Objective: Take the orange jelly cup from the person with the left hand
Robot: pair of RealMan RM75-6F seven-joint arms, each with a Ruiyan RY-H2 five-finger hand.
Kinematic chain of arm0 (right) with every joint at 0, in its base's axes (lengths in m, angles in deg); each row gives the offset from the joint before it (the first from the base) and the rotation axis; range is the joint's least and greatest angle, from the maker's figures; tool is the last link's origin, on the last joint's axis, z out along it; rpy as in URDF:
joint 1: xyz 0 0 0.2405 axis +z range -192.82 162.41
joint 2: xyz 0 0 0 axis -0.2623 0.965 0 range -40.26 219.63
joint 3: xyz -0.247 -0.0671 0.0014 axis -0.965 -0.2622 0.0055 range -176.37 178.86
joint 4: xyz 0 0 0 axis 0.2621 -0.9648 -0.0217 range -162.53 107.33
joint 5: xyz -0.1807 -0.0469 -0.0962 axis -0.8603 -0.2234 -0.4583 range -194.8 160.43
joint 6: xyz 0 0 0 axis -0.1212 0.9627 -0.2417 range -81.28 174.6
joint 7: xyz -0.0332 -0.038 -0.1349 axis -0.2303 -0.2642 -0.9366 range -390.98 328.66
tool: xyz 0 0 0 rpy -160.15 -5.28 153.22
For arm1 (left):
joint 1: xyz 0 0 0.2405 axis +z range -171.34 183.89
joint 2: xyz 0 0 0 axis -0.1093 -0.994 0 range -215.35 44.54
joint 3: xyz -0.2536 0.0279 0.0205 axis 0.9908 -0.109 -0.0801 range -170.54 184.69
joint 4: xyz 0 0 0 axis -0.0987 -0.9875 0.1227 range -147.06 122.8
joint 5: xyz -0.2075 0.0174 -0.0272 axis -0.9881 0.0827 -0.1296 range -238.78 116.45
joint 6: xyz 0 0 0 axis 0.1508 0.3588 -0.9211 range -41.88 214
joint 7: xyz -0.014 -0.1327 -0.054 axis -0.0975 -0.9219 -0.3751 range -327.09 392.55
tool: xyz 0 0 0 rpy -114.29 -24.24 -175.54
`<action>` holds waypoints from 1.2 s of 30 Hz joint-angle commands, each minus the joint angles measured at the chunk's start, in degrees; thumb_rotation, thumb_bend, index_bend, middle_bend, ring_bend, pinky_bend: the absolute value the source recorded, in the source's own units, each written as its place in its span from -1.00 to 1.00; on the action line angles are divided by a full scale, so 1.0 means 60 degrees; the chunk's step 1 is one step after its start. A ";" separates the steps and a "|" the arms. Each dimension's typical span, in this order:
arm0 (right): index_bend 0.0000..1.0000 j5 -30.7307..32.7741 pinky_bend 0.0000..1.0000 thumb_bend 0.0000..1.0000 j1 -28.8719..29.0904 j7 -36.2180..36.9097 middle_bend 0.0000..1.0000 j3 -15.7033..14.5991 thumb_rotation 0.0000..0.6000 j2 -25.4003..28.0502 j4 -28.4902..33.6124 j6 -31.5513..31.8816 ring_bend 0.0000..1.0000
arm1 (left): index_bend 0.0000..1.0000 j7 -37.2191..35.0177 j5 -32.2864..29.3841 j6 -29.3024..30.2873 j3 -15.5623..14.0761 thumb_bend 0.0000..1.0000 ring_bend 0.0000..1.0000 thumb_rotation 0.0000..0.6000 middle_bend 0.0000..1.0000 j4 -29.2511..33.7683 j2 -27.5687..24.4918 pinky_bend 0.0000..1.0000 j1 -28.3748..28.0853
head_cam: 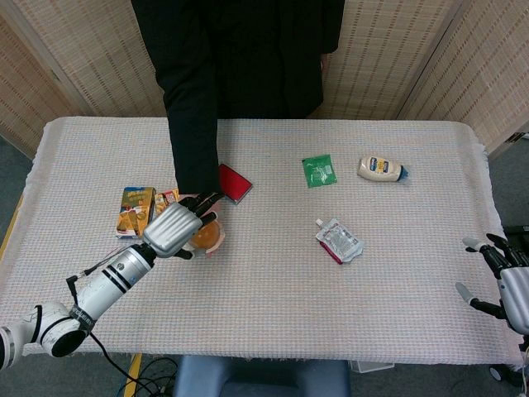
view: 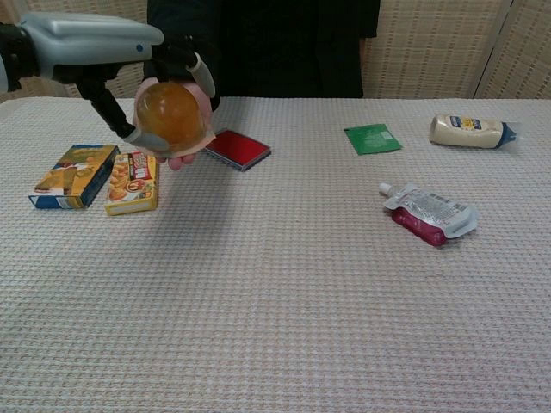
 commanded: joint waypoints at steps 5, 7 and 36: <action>-0.63 0.0063 -0.61 -0.50 -0.0008 0.0050 -0.36 0.0012 1.00 -0.0014 -0.0056 -0.0040 -0.66 | -0.24 0.0474 -0.0212 0.0036 -0.0241 -0.35 -0.62 1.00 -0.70 -0.0318 0.0280 -0.07 -0.0193; -0.63 0.0068 -0.61 -0.50 0.0000 0.0056 -0.36 0.0013 1.00 -0.0015 -0.0065 -0.0063 -0.66 | -0.18 0.0625 -0.0207 0.0109 -0.0281 -0.32 -0.55 1.00 -0.62 -0.0453 0.0383 0.01 -0.0251; -0.63 0.0011 -0.61 -0.50 0.0002 -0.0012 -0.36 -0.0027 1.00 -0.0008 0.0000 -0.0161 -0.66 | 0.36 -0.1296 0.2268 0.3191 -0.1519 -0.19 0.17 1.00 0.24 0.0148 -0.1105 0.73 0.1405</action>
